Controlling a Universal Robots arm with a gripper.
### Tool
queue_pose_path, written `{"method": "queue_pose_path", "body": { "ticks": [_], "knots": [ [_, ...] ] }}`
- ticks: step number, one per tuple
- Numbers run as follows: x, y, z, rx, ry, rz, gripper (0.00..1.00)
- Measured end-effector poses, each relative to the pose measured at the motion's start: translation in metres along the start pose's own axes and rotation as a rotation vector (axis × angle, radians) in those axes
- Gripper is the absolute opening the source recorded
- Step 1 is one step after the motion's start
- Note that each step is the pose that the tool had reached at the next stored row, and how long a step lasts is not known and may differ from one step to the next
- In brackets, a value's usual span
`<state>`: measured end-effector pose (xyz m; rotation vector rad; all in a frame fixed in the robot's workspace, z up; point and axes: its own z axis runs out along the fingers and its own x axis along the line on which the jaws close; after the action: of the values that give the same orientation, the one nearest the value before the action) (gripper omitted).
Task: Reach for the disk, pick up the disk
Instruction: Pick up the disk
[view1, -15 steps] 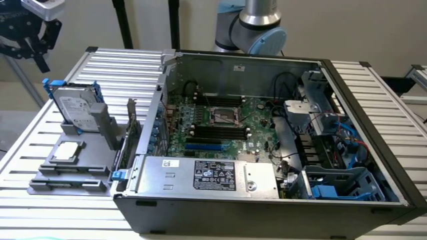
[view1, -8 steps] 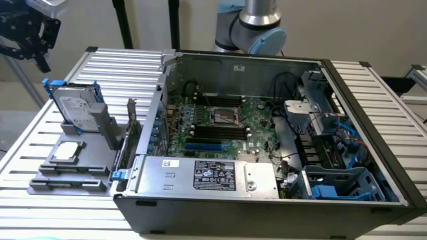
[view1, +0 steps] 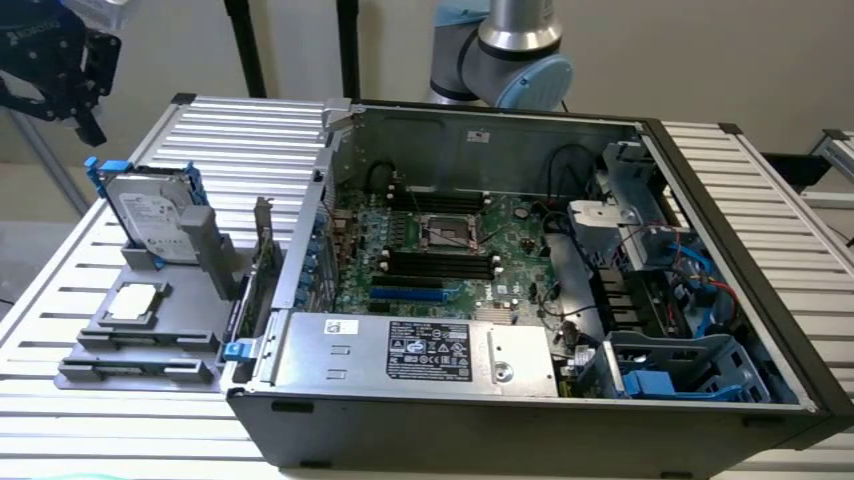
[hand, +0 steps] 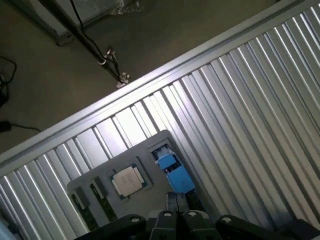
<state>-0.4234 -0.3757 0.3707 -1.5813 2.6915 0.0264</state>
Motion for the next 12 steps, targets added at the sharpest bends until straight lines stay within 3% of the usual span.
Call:
{"method": "queue_pose_path", "body": {
  "ticks": [3,5,12],
  "knots": [
    [-0.0012,0.0006,0.0005,0.0174,-0.0099,-0.029,0.11],
    [-0.002,0.001,0.0009,0.0232,-0.0138,-0.05,0.11],
    [-0.0033,0.0018,0.001,0.0197,-0.0147,-0.17,0.11]
  ]
}}
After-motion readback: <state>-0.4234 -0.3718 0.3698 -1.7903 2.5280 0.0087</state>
